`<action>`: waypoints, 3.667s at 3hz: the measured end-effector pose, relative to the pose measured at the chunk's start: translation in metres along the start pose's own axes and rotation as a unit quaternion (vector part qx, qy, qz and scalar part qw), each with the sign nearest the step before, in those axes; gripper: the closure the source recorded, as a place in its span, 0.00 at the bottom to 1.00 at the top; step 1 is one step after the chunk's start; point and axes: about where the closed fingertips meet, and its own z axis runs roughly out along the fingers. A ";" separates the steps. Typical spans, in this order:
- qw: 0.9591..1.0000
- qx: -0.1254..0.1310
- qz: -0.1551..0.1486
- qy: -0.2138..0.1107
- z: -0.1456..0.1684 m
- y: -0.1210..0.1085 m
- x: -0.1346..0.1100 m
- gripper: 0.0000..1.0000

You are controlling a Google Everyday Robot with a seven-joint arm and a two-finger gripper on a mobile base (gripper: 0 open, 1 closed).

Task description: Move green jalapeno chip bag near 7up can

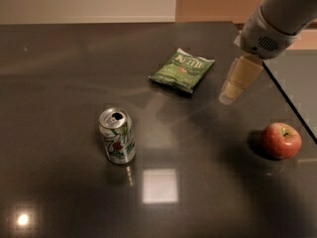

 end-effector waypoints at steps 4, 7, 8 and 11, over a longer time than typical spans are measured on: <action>0.998 0.003 0.021 -0.057 0.096 -0.062 -0.035 0.00; 0.999 -0.007 0.002 -0.053 0.152 -0.061 -0.060 0.00; 0.999 -0.011 0.002 -0.048 0.158 -0.063 -0.059 0.17; 0.997 -0.044 0.001 -0.070 0.139 -0.045 -0.063 0.94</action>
Offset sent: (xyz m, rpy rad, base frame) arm 0.0938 0.0277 -0.0442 0.1122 -0.0619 -0.0194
